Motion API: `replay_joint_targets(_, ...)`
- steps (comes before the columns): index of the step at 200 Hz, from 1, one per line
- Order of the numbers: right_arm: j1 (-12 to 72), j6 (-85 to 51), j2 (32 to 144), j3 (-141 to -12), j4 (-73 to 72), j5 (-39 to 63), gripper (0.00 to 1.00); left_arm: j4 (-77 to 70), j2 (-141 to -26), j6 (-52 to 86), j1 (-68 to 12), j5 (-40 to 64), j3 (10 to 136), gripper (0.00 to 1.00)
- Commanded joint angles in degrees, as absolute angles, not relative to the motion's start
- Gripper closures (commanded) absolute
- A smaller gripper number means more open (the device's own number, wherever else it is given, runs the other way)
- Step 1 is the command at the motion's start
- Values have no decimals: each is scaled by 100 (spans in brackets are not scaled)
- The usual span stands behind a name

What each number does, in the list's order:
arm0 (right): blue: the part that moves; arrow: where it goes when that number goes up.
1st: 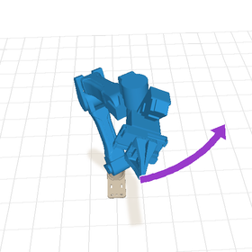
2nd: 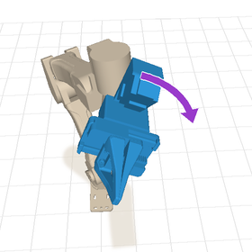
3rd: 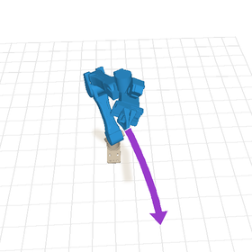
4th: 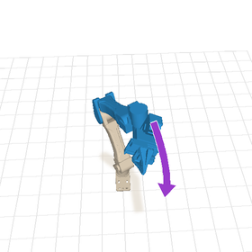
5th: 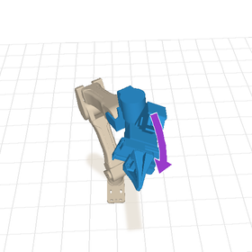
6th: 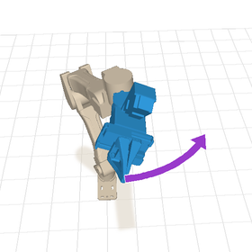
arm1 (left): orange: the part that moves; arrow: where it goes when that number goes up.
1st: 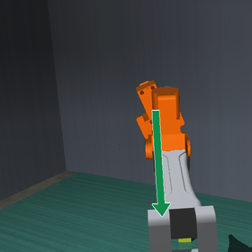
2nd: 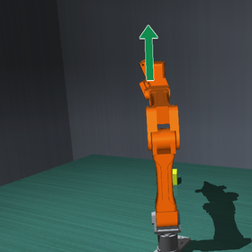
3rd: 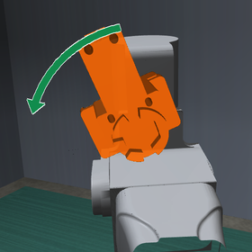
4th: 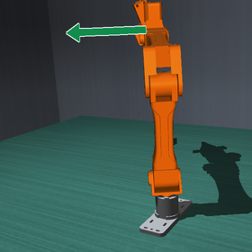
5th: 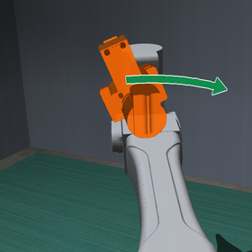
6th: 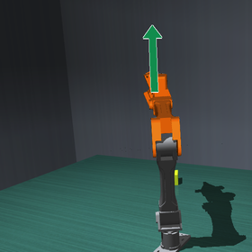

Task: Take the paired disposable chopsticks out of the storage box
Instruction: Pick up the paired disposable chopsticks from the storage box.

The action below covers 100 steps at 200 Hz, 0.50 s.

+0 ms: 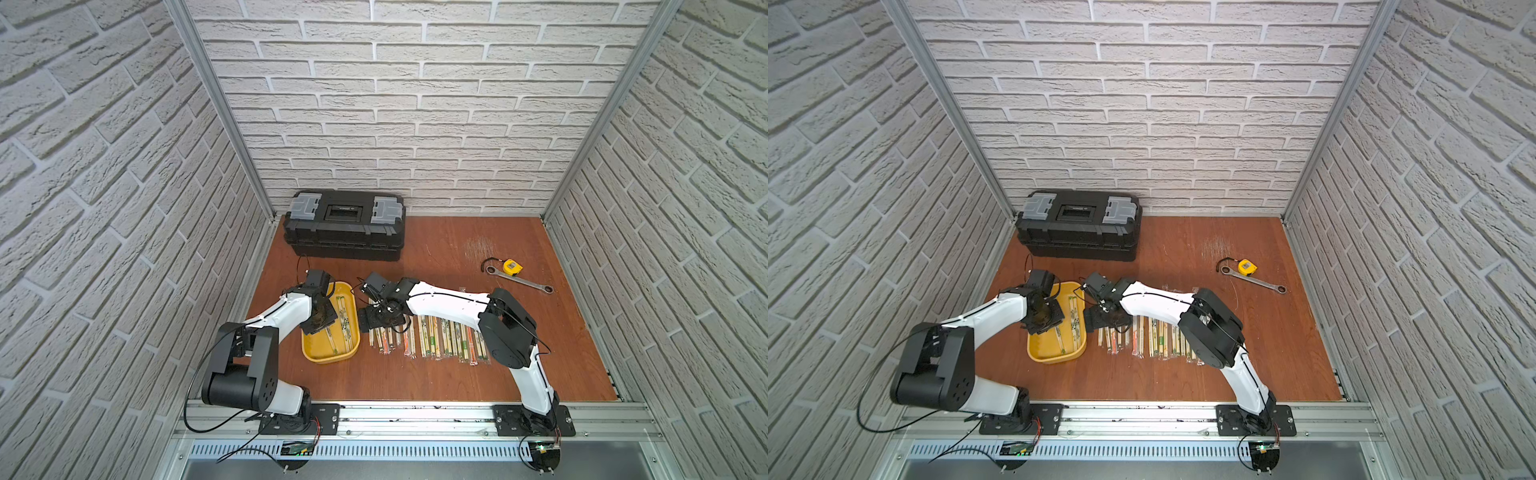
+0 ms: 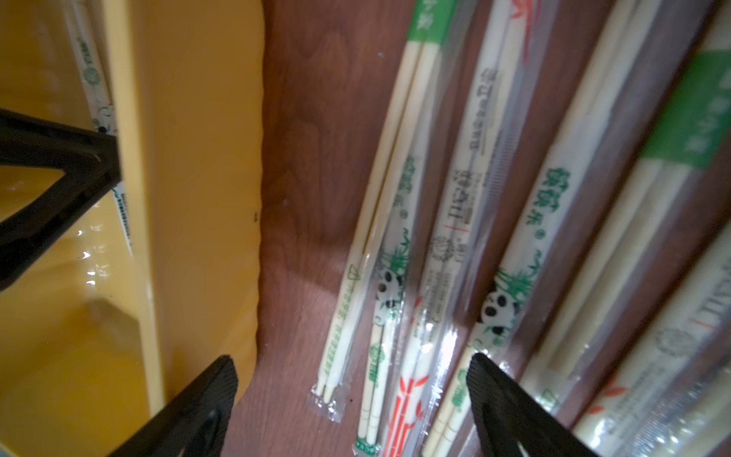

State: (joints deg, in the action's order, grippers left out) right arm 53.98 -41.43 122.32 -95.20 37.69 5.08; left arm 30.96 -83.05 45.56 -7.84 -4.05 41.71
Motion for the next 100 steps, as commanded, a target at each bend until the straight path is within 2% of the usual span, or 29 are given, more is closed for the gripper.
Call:
replay_joint_targets(1,5537,-4184,12363,-9780,3864,600,8,2997,-8410,4504,-696,-267,4016,73)
replay_joint_targets(63,5721,-4271,12491,-9955,3745,814,8,3126,-8254,4483,-624,-284,4121,89)
replay_joint_targets(100,5771,-4339,12507,-10015,3628,930,8,3417,-7996,4417,-541,-425,4277,94)
